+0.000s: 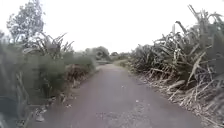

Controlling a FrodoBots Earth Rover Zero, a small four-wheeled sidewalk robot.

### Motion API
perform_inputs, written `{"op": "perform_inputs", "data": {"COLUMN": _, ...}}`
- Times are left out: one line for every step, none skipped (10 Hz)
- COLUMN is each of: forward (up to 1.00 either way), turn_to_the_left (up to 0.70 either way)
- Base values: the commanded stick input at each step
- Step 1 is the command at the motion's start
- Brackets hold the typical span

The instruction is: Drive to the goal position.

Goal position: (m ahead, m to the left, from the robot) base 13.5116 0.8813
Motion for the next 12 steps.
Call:
{"op": "perform_inputs", "data": {"forward": 0.85, "turn_to_the_left": 0.26}}
{"op": "perform_inputs", "data": {"forward": 0.85, "turn_to_the_left": 0.15}}
{"op": "perform_inputs", "data": {"forward": 0.85, "turn_to_the_left": 0.04}}
{"op": "perform_inputs", "data": {"forward": 0.85, "turn_to_the_left": 0.00}}
{"op": "perform_inputs", "data": {"forward": 0.85, "turn_to_the_left": 0.00}}
{"op": "perform_inputs", "data": {"forward": 0.85, "turn_to_the_left": 0.00}}
{"op": "perform_inputs", "data": {"forward": 0.85, "turn_to_the_left": 0.00}}
{"op": "perform_inputs", "data": {"forward": 0.85, "turn_to_the_left": 0.00}}
{"op": "perform_inputs", "data": {"forward": 0.85, "turn_to_the_left": 0.00}}
{"op": "perform_inputs", "data": {"forward": 0.85, "turn_to_the_left": 0.00}}
{"op": "perform_inputs", "data": {"forward": 0.85, "turn_to_the_left": 0.00}}
{"op": "perform_inputs", "data": {"forward": 0.85, "turn_to_the_left": 0.00}}
